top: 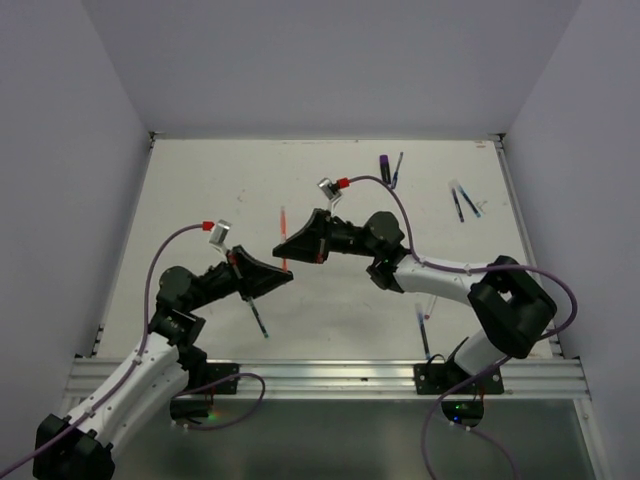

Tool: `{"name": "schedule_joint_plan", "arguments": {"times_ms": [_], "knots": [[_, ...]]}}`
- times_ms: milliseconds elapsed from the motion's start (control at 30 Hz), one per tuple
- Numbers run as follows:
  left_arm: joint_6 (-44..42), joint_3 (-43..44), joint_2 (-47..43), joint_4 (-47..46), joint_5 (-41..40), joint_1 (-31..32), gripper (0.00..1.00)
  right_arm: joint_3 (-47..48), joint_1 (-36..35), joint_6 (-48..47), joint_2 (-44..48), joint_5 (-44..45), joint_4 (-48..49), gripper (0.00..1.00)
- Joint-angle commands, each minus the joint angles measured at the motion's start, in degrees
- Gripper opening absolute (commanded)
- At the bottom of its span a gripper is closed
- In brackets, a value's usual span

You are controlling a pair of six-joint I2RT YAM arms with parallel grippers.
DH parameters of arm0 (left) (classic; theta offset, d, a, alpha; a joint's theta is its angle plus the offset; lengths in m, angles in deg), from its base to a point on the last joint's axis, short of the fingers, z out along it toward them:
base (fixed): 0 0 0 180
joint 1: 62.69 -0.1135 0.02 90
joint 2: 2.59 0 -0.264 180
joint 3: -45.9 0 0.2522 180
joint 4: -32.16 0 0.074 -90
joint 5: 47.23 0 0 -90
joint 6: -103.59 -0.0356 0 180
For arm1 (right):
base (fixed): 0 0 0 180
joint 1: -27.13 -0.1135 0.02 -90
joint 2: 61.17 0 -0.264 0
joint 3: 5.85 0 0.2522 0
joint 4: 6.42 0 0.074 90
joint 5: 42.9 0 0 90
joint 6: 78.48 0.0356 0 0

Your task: Open the pen caps

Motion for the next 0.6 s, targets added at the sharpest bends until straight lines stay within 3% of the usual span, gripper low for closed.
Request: {"name": "schedule_joint_plan", "arguments": {"times_ms": [0,33,133,267,400,567], "knots": [[-12.72,6.19,-1.22,17.96,4.23,1.68,0.00,0.46,2.36,-2.21,2.42,13.05,1.29,0.00],[-15.48,11.44,-0.52,32.39,-5.46,1.68,0.00,0.63,2.36,-4.15,3.74,16.20,-6.49,0.00],[-20.16,18.94,1.68,52.25,-24.04,1.77,0.00,2.21,2.19,-10.75,7.87,24.90,-21.28,0.00],[-20.96,20.63,2.21,56.87,-33.15,1.68,0.00,5.20,1.83,-13.39,9.64,34.32,-31.69,0.00],[-23.67,16.34,-0.59,48.82,-26.86,1.77,0.00,4.95,1.83,-12.08,10.00,40.75,-30.13,0.00],[-22.20,10.62,-4.11,27.82,-4.45,1.68,0.00,9.42,2.53,-10.06,5.61,36.46,-27.58,0.00]]}}
